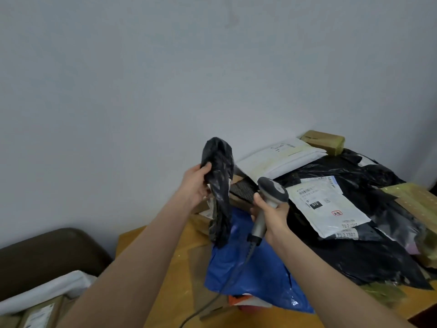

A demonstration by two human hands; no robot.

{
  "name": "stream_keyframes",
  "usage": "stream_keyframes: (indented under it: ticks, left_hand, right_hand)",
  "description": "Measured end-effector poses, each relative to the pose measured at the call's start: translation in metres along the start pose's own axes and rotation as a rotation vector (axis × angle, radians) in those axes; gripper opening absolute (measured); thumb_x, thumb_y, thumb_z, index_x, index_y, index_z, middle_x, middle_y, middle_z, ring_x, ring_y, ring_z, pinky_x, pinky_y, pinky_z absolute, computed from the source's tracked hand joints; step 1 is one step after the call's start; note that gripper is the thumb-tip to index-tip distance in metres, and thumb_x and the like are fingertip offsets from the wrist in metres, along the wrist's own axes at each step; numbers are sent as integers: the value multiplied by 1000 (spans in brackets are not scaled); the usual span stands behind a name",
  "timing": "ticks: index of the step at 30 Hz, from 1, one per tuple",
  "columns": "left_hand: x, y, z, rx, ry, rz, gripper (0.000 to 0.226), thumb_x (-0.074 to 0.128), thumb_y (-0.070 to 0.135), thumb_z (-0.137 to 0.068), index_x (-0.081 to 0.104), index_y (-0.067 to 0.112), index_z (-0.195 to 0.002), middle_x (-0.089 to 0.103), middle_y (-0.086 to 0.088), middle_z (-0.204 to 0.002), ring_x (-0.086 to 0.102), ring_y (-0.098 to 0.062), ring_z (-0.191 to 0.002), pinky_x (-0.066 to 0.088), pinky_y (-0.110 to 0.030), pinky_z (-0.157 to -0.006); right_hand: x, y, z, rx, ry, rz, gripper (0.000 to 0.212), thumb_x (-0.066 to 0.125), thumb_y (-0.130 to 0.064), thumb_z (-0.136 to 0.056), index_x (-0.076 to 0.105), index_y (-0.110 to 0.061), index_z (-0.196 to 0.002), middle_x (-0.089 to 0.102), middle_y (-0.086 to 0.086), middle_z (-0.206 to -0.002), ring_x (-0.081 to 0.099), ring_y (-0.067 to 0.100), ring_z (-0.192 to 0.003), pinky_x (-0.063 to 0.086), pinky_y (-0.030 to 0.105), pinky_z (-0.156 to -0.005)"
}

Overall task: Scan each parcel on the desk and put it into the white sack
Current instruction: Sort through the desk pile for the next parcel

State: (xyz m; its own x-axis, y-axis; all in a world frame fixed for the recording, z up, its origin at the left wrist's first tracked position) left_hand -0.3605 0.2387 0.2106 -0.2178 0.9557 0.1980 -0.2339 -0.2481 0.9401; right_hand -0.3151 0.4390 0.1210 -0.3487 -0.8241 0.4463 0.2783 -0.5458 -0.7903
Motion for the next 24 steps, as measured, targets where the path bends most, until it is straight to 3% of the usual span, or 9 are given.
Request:
stream_keyframes:
  ticks: [4, 8, 15, 18, 21, 24]
  left_hand:
    - [-73, 27, 13, 9, 57, 116, 27, 52, 23, -98, 60, 7, -117, 69, -11, -109, 66, -26, -97, 54, -43, -78]
    - [-137, 41, 31, -25, 92, 179, 32, 49, 32, -98, 61, 9, -117, 68, -12, -113, 67, -28, -99, 54, -42, -74]
    - [-232, 40, 63, -131, 124, 198, 34, 52, 36, -97, 64, 5, -91, 72, -13, -77, 70, -25, -68, 57, -37, -65]
    - [-272, 32, 71, -189, 154, 143, 32, 53, 31, -97, 64, 5, -84, 71, -13, -71, 70, -25, -61, 57, -34, -53]
    - [-325, 30, 76, -116, 281, 60, 23, 57, 20, -95, 63, 4, -111, 69, -17, -104, 67, -29, -89, 55, -43, -85]
    - [-392, 56, 101, 164, 694, -451, 44, 53, 6, -93, 45, 15, -136, 51, -12, -133, 55, -27, -113, 47, -41, -99]
  right_hand:
    - [41, 12, 20, 47, -82, 45, 15, 75, -12, -83, 61, -12, -88, 65, 4, -79, 61, 17, -71, 52, 29, -64]
    - [85, 23, 45, 29, -151, 73, 17, 75, -11, -83, 63, -11, -96, 67, 4, -86, 62, 18, -77, 52, 28, -64]
    - [149, 82, 83, 128, -202, 53, 23, 77, -9, -80, 65, -6, -100, 70, 7, -85, 67, 14, -64, 55, 21, -51]
    - [173, 121, 98, 194, -191, 105, 14, 74, -3, -82, 61, -6, -87, 67, 4, -64, 60, 8, -46, 51, 21, -44]
    - [181, 141, 104, 140, -66, 211, 22, 72, 2, -81, 54, -4, -93, 61, 6, -67, 57, 11, -53, 51, 27, -54]
    - [189, 141, 105, 6, -6, 417, 27, 74, -1, -79, 57, 1, -100, 62, 9, -71, 59, 19, -63, 53, 36, -68]
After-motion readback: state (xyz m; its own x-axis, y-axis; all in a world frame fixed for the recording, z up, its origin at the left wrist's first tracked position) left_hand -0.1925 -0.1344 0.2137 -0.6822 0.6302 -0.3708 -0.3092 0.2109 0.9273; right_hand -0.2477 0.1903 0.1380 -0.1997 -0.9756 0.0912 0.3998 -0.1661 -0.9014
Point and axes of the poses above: each hand's wrist, its own z-axis away from the middle knuckle, its own x-axis out of the palm, y = z × x, the point moved 9 cm from there along -z, towards the middle knuckle
